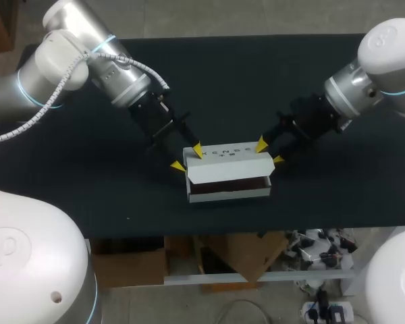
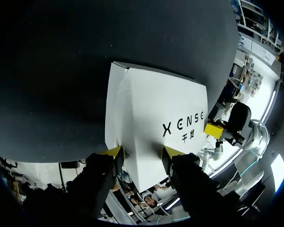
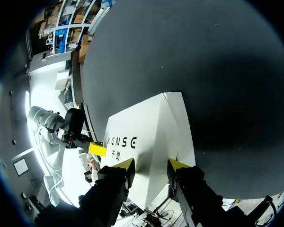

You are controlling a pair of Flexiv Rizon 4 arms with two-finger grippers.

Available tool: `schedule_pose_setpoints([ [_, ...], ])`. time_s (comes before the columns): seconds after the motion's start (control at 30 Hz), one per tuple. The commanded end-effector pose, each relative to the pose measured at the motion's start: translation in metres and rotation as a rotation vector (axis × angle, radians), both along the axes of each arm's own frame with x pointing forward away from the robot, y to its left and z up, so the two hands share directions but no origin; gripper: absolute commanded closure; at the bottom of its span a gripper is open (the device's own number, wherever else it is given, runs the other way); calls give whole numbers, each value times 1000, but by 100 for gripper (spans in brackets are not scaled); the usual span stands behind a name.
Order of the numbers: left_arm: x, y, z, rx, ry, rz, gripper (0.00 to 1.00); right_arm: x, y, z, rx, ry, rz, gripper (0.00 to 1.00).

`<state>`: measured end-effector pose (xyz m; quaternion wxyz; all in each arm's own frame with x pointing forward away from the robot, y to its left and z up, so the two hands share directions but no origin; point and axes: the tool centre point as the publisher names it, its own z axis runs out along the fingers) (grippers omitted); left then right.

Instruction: Assemble the packaging by folding the flat box into shape, placing the metal phone stand inside, and closing the box properly

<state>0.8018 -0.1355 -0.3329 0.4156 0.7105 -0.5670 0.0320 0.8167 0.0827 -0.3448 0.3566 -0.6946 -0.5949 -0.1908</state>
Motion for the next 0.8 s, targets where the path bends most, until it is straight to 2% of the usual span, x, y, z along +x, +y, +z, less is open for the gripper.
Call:
schedule_pose_setpoints([
  [0.03, 4, -2, 2, 1, 10, -5, 47, 4, 2, 1, 1, 9, 6, 54],
  [0.8, 9, -4, 11, 0, 37, -2, 49, 1, 6, 3, 2, 26, 0, 55],
])
